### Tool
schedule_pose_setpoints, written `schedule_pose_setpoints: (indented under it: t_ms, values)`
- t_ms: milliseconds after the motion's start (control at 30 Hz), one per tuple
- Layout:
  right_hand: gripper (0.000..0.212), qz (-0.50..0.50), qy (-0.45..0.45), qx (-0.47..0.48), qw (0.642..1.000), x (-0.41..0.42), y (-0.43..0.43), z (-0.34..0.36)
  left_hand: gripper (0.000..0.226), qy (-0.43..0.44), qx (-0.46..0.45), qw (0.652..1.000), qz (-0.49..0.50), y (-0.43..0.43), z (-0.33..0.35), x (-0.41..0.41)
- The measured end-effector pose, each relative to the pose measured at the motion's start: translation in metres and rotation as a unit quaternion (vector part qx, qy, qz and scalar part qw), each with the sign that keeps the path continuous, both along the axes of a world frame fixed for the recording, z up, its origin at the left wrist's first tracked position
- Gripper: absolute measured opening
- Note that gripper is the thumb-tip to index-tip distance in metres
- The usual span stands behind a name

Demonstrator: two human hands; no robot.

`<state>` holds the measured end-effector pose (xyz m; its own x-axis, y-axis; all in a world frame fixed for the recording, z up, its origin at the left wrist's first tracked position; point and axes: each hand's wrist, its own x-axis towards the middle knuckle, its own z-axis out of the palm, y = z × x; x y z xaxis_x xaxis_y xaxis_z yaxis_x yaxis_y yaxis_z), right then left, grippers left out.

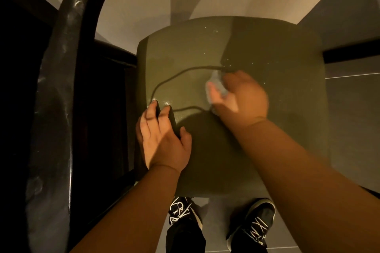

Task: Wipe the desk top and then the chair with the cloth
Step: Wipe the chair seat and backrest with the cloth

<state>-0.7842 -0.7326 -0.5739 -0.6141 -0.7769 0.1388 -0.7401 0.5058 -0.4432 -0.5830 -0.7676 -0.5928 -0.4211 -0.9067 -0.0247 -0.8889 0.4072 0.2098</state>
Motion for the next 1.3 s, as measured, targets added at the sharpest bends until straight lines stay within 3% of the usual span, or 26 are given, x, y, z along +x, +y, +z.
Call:
schedule_pose_setpoints:
  t_ms: [133, 233, 400, 600, 667, 767, 867, 967, 1000, 1067, 1133, 1200, 1300]
  values:
    - [0.028, 0.055, 0.047, 0.016, 0.997, 0.009, 0.006, -0.007, 0.063, 0.010, -0.006, 1.000, -0.007, 0.001, 0.001, 0.002]
    - [0.032, -0.013, 0.091, 0.049, 0.995, -0.024, 0.033, -0.005, 0.062, 0.007, -0.005, 1.000, -0.007, 0.000, 0.001, 0.002]
    - [0.037, -0.109, 0.041, 0.055, 0.992, -0.048, 0.066, 0.005, 0.062, -0.022, 0.007, 1.000, -0.016, 0.000, 0.008, -0.003]
    - [0.025, 0.049, 0.012, 0.044, 0.998, -0.009, 0.051, -0.001, 0.046, 0.118, 0.050, 0.991, 0.022, -0.001, 0.017, -0.030]
    - [0.028, 0.014, 0.032, 0.043, 0.998, -0.029, 0.065, -0.004, 0.048, 0.143, 0.048, 0.988, -0.038, -0.003, 0.017, -0.057]
    - [0.034, -0.080, 0.065, 0.078, 0.992, -0.065, 0.088, -0.002, 0.055, 0.089, 0.033, 0.991, -0.094, -0.008, 0.009, -0.089]
    - [0.043, -0.183, 0.061, 0.075, 0.978, -0.078, 0.088, 0.005, 0.058, 0.026, 0.000, 0.995, -0.100, -0.005, 0.002, -0.092]
    - [0.053, -0.281, 0.021, 0.028, 0.959, -0.059, 0.078, 0.014, 0.060, 0.022, -0.016, 0.994, -0.105, -0.005, 0.001, -0.090]
    - [0.055, -0.265, 0.014, -0.003, 0.964, -0.049, 0.076, 0.016, 0.061, 0.018, -0.019, 0.994, -0.104, -0.004, 0.001, -0.091]
    - [0.055, -0.135, 0.019, -0.017, 0.990, -0.030, 0.079, 0.011, 0.061, 0.011, -0.016, 0.995, -0.099, -0.004, 0.002, -0.092]
    - [0.052, -0.012, 0.040, 0.051, 0.998, -0.022, 0.088, -0.001, 0.061, 0.017, -0.013, 0.995, -0.099, -0.004, 0.002, -0.091]
    - [0.054, -0.016, 0.042, 0.118, 0.992, -0.033, 0.101, -0.010, 0.060, 0.022, -0.010, 0.995, -0.101, -0.004, 0.002, -0.090]
    - [0.054, -0.119, -0.018, 0.149, 0.982, -0.057, 0.119, -0.006, 0.059, 0.020, -0.008, 0.995, -0.094, -0.005, 0.002, -0.093]
